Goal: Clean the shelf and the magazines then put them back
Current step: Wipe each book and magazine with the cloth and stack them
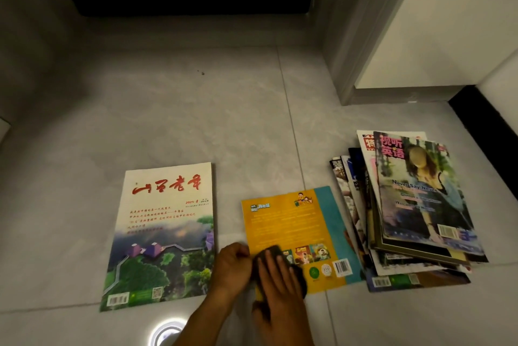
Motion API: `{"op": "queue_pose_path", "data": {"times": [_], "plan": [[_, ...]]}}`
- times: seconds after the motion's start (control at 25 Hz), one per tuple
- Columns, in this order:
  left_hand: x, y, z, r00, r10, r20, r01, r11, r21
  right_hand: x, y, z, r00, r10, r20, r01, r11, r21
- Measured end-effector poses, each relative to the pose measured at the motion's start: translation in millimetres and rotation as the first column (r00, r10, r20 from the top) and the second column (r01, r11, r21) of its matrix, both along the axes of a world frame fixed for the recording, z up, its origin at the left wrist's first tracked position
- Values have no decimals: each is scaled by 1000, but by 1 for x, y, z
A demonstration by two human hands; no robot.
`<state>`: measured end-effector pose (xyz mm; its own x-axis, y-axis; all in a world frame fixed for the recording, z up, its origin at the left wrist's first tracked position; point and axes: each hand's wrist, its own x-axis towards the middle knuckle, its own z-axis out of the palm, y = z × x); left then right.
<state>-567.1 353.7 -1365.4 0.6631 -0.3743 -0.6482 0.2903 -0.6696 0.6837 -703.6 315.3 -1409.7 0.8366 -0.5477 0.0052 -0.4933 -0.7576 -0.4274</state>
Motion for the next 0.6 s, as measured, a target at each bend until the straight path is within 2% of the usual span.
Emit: {"op": "queue_pose_path", "data": {"times": [0.08,0.2,0.28,0.32,0.36,0.4,0.44,0.48,0.52,0.6], "plan": [[0,0,6,989,96,-115,-109,987,-115,7,2,15,999,-4,-39,5,1000,29],[-6,-3,30,945,165,-281,-237,940,-244,24,-13,45,993,-112,-46,120,969,218],[-10,-5,40,941,134,-311,-230,927,-297,28,-27,74,951,-255,177,199,939,280],[-11,-5,42,938,139,-319,-244,917,-317,28,-37,98,909,-337,247,214,883,419],[-9,-5,42,927,172,-332,-286,899,-332,24,-47,123,865,-430,257,179,745,643],[-5,-4,42,906,224,-358,-351,870,-345,19,-58,147,819,-522,236,113,550,827],[-2,-1,42,875,259,-408,-415,836,-359,12,-69,165,777,-595,205,41,374,927],[-1,2,42,833,257,-490,-469,797,-379,6,-78,175,741,-644,189,-34,245,969],[-1,5,42,773,211,-598,-524,744,-414,0,-86,179,700,-690,186,-111,152,982],[-4,12,45,666,121,-736,-618,642,-454,-9,-95,177,616,-769,171,-202,56,978]]}}
